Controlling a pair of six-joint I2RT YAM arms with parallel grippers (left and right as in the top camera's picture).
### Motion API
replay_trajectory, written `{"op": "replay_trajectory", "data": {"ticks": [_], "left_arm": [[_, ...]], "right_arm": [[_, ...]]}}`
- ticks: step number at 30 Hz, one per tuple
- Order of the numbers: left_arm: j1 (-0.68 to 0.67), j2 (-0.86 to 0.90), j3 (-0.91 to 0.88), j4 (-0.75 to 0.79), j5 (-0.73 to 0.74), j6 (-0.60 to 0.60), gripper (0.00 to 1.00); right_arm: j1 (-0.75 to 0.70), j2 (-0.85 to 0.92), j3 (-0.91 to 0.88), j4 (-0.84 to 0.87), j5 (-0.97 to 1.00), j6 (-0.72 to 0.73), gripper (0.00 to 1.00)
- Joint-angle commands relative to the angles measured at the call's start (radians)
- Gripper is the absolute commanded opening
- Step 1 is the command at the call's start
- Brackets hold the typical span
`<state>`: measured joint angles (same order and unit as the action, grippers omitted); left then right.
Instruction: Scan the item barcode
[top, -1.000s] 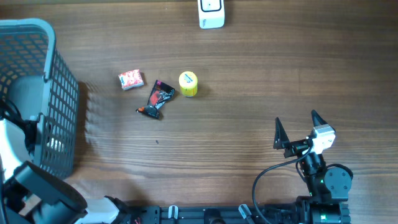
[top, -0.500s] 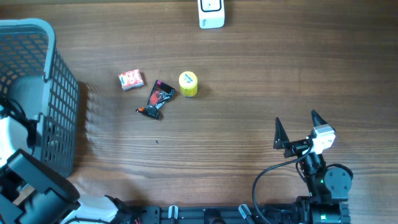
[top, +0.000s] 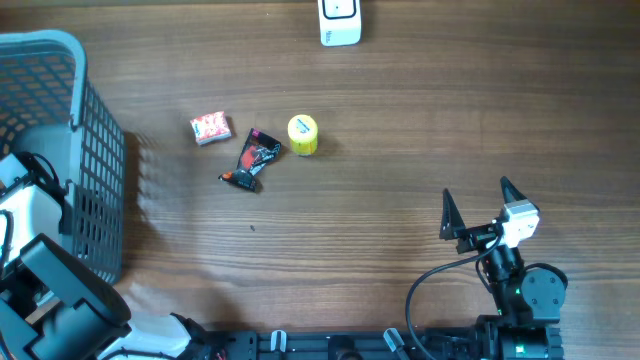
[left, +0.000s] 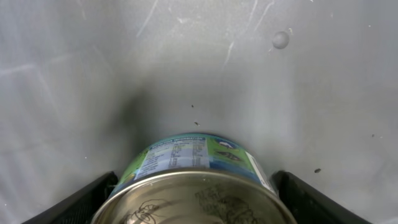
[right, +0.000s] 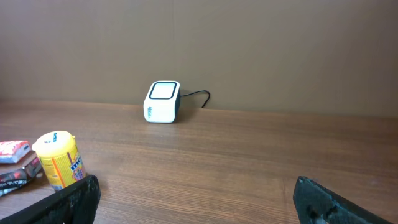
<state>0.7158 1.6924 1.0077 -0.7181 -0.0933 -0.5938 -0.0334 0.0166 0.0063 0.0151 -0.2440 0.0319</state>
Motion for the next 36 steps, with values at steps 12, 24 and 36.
{"op": "replay_trajectory", "data": {"ticks": [12, 24, 36], "left_arm": [[-0.016, -0.006, -0.018, -0.002, 0.021, -0.017, 0.63], [-0.016, -0.093, 0.204, -0.159, 0.021, -0.016, 0.64], [-0.016, -0.226, 0.389, -0.253, 0.026, -0.013, 0.64]], "right_arm": [[0.004, -0.002, -0.001, 0.006, -0.012, -0.004, 1.0], [0.004, -0.002, -0.001, 0.006, -0.012, -0.005, 1.0], [0.004, -0.002, -0.001, 0.006, -0.012, -0.004, 1.0]]}}
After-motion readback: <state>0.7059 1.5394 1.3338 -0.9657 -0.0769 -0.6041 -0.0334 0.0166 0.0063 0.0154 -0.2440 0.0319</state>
